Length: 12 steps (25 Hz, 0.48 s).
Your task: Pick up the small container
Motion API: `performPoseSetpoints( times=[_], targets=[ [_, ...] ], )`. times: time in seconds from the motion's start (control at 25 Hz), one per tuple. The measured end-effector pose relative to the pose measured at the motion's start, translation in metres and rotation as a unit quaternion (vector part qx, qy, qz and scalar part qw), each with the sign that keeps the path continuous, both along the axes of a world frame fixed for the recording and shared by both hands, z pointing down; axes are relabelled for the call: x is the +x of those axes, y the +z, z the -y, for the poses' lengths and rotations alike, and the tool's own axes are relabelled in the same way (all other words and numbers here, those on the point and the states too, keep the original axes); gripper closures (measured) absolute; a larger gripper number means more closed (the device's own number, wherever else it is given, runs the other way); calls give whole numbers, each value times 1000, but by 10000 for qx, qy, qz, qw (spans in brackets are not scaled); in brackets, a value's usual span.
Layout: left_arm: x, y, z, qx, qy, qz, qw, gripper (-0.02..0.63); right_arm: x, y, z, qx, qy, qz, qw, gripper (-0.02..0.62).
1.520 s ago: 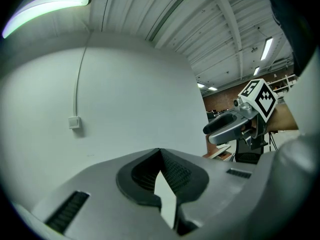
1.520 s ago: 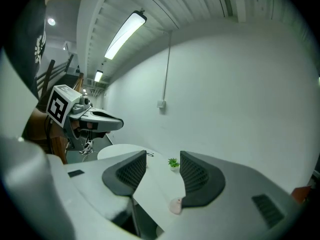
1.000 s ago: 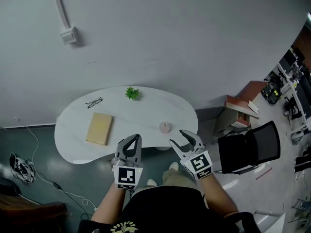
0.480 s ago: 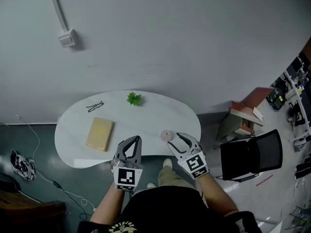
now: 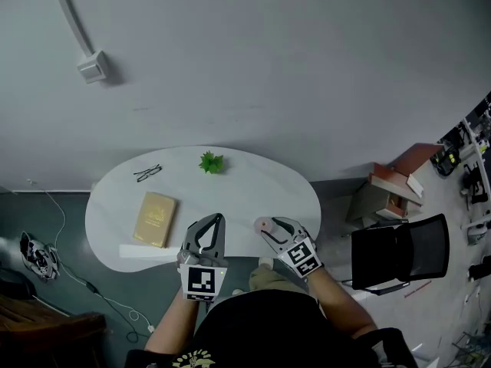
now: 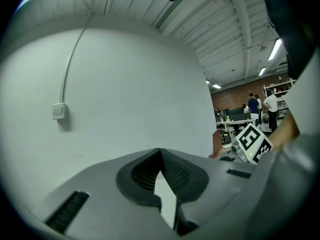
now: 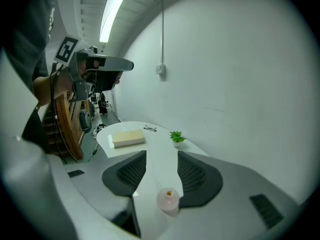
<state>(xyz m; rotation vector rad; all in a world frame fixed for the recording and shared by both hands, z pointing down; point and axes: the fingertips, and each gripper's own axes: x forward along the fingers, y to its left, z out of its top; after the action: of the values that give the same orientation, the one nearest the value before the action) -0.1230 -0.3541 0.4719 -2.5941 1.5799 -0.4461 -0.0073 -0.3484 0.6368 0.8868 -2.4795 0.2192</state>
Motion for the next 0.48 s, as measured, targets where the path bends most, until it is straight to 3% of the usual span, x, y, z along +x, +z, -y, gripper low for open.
performPoseSetpoints(
  times=[0.28, 0.48],
  targets=[
    [13, 8, 25, -90, -99, 77, 9999, 601, 11, 65, 21, -375, -249, -179, 9988, 391],
    [18, 14, 39, -191, -284, 193, 9992, 601, 14, 108, 24, -556, -835, -551, 9934, 391]
  ],
)
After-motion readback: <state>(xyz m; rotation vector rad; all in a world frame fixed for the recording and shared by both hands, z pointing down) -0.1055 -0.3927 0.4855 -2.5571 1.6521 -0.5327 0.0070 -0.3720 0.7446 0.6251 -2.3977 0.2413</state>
